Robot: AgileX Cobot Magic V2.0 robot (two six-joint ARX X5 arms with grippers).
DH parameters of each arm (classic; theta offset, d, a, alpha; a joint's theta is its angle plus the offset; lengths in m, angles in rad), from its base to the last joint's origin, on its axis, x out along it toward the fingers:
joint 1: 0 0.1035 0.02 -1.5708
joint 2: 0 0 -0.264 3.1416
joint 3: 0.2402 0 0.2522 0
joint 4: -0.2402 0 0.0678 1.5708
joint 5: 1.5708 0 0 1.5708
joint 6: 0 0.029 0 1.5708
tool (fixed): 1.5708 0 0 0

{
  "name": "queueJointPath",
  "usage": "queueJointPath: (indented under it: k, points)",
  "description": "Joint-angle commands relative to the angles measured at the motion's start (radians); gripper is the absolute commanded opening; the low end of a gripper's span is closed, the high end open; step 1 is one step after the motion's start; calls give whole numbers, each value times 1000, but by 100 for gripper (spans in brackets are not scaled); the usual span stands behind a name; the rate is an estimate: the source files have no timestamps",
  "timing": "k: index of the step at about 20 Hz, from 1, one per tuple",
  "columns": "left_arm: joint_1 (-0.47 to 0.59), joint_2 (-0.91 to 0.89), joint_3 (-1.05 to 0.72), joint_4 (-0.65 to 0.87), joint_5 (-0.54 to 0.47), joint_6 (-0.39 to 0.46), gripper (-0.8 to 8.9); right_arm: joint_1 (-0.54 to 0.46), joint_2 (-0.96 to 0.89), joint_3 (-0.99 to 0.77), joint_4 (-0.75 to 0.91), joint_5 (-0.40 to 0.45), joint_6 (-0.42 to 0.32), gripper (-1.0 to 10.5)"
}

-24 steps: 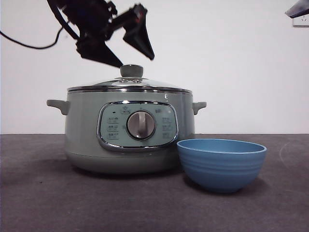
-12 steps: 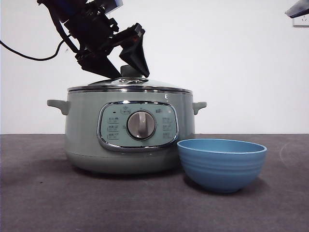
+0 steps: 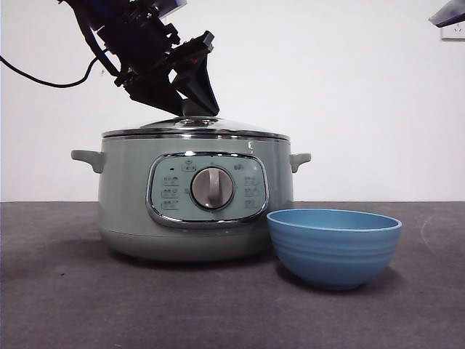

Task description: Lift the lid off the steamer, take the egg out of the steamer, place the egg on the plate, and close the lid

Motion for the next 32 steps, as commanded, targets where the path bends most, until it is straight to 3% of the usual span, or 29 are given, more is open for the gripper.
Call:
queueJointPath:
  k: [1,10,14,20,23,27,32]
  points:
    - [-2,-1,-7,22,4,-14,-8,2,0,3,3,0,0,536]
    - [-1,-76,26,46,6,-15,-9,2,0,3,8,2,0,536]
    - [-2,-115,98,-38,6,-14,-8,2,0,3,24,2,8,536]
    - [1,-338,122,-159,-10,-34,-8,27,41,3,224,-1,155,536]
    - [0,-480,122,-251,-76,-34,-9,67,95,9,290,8,196,535]
    - [0,-637,122,-414,-92,-34,-8,168,210,59,330,124,214,535]
    - [0,-773,122,-532,-142,-34,-8,317,440,240,311,278,229,533]
